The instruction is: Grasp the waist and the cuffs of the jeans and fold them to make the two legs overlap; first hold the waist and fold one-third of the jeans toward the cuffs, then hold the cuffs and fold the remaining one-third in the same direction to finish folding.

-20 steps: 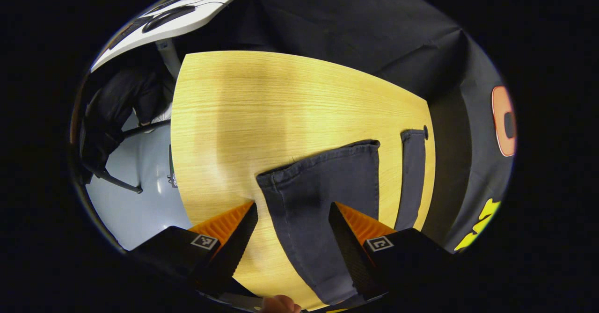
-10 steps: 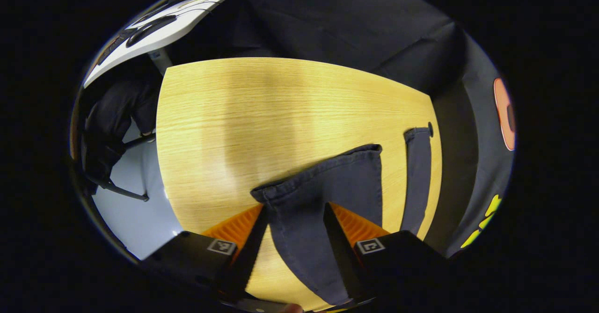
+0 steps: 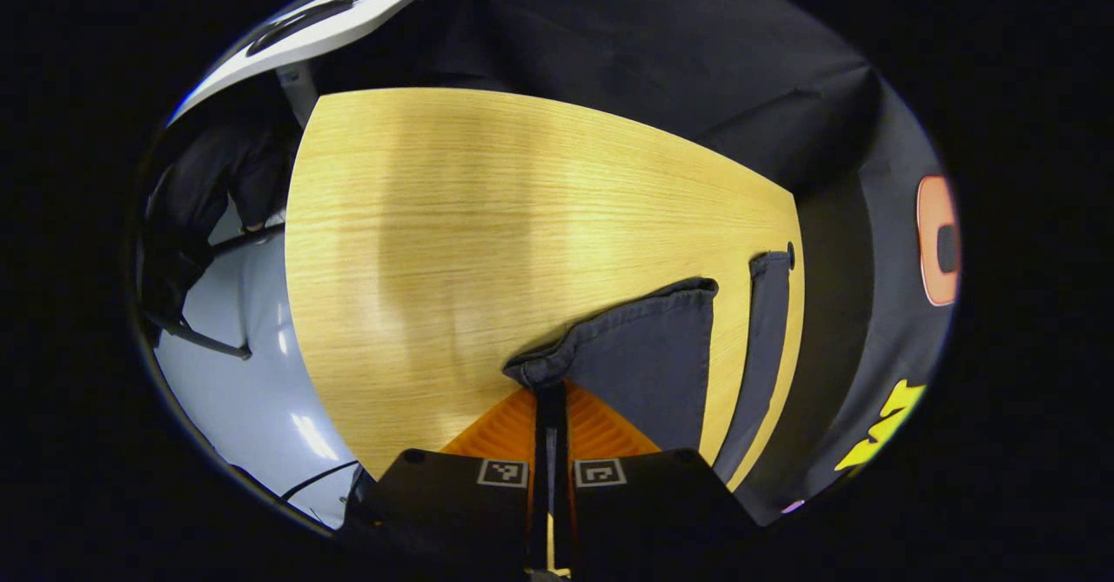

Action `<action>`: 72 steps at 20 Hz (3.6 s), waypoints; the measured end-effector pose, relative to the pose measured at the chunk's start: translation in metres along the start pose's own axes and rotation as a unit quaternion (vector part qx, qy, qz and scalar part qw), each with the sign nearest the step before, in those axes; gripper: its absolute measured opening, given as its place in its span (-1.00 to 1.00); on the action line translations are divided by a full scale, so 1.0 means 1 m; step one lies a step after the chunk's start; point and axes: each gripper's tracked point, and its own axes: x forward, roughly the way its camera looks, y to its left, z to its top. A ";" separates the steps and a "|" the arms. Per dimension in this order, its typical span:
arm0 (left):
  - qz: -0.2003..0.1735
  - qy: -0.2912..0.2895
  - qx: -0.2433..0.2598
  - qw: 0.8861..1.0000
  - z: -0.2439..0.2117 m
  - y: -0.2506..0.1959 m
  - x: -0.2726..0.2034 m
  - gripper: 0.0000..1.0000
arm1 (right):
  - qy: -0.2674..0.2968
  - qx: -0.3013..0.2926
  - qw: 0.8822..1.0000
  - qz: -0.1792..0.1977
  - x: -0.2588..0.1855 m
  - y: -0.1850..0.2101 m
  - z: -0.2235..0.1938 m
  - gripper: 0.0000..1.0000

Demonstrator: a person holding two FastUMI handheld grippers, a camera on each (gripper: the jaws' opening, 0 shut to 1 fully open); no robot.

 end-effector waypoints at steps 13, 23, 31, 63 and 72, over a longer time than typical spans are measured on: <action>-0.018 0.000 -0.007 1.000 0.001 -0.003 0.001 -0.92 | 0.282 0.216 0.933 -0.054 0.054 -0.031 -0.097 0.96; -0.027 -0.007 -0.001 1.000 0.002 -0.004 0.000 -0.93 | 0.299 0.244 0.921 -0.051 0.075 -0.017 -0.120 -0.98; -0.046 0.012 -0.058 0.997 0.003 -0.018 -0.004 -0.93 | 0.272 0.238 0.932 -0.031 0.066 -0.013 -0.103 -0.98; -0.143 0.011 0.010 0.990 0.064 -0.358 0.086 -0.94 | 0.178 0.328 0.917 0.145 0.216 0.161 0.064 -0.91; -0.087 0.020 0.036 0.995 0.061 -0.379 0.163 -0.94 | 0.200 0.350 0.908 0.113 0.281 0.172 0.037 -0.99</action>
